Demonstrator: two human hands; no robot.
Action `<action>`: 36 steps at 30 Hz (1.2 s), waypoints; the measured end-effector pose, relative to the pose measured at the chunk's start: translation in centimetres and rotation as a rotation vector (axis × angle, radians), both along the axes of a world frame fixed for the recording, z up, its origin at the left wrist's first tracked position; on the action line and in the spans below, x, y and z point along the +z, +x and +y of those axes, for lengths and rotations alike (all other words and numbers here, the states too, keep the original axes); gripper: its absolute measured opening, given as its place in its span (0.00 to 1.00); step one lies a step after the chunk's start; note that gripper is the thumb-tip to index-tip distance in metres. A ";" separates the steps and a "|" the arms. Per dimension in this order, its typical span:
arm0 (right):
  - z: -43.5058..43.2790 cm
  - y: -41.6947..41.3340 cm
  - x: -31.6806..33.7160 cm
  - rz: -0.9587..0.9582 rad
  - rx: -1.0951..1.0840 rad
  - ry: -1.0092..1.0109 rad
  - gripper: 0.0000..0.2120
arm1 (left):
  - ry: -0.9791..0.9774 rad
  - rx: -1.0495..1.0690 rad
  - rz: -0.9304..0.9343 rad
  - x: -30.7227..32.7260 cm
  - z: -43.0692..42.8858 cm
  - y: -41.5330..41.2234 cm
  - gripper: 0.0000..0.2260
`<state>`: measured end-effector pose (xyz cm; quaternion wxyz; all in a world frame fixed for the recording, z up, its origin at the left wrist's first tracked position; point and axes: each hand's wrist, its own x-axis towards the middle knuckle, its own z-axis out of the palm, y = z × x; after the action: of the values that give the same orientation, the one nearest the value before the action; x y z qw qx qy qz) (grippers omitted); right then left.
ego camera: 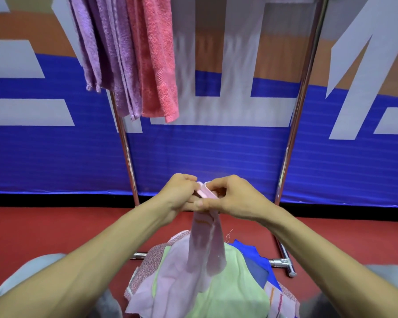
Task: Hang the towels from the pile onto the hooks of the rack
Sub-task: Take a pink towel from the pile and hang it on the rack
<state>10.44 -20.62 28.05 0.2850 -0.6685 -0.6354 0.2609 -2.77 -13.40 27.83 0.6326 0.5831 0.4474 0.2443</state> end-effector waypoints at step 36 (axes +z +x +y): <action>0.0 4.9 0.6 -0.247 -0.193 0.165 0.03 | 0.923 -0.355 0.529 0.5 2.9 -2.5 0.07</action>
<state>15.30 -20.65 28.67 0.2824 -0.7279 -0.6175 0.0954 -5.23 -10.46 28.36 0.2097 0.9072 0.3326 0.1499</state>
